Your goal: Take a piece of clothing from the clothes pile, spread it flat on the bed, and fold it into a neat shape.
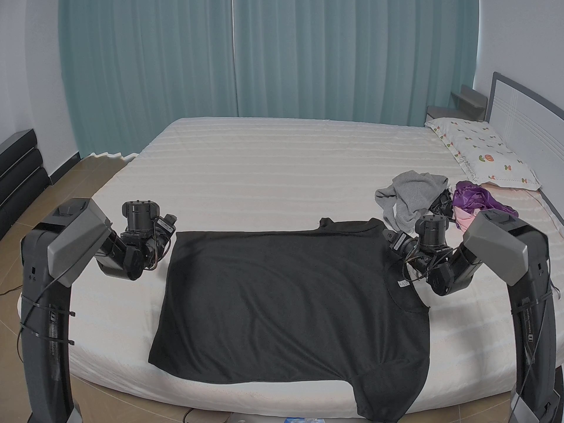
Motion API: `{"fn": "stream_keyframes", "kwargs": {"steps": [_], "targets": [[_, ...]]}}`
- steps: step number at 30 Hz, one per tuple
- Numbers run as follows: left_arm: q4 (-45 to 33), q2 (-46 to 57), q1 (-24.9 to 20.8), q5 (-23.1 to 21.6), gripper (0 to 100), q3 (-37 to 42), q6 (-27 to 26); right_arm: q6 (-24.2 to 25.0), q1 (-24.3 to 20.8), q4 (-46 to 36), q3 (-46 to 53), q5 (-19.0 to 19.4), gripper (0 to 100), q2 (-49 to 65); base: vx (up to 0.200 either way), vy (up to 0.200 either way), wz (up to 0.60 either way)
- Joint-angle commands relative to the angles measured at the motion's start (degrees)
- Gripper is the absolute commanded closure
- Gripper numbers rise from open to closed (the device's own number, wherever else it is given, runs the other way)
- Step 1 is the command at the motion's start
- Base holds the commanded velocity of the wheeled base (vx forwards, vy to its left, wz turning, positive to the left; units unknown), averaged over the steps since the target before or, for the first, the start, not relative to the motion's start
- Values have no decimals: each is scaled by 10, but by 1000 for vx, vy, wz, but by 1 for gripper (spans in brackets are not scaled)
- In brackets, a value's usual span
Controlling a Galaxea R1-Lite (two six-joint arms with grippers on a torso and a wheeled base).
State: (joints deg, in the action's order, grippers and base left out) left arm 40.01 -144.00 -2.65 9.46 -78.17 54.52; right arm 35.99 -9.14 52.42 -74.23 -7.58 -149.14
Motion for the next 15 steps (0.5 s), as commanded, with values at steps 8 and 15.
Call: {"fn": "stream_keyframes", "kwargs": {"steps": [8, 15], "targets": [[93, 265, -62, -45, 0, 448, 57, 144, -78, 172, 522, 7, 0, 288, 0, 0, 0], [140, 267, -84, -74, 0, 552, 88, 153, -117, 305, 637, 5, 0, 279, 0, 0, 0]]}}
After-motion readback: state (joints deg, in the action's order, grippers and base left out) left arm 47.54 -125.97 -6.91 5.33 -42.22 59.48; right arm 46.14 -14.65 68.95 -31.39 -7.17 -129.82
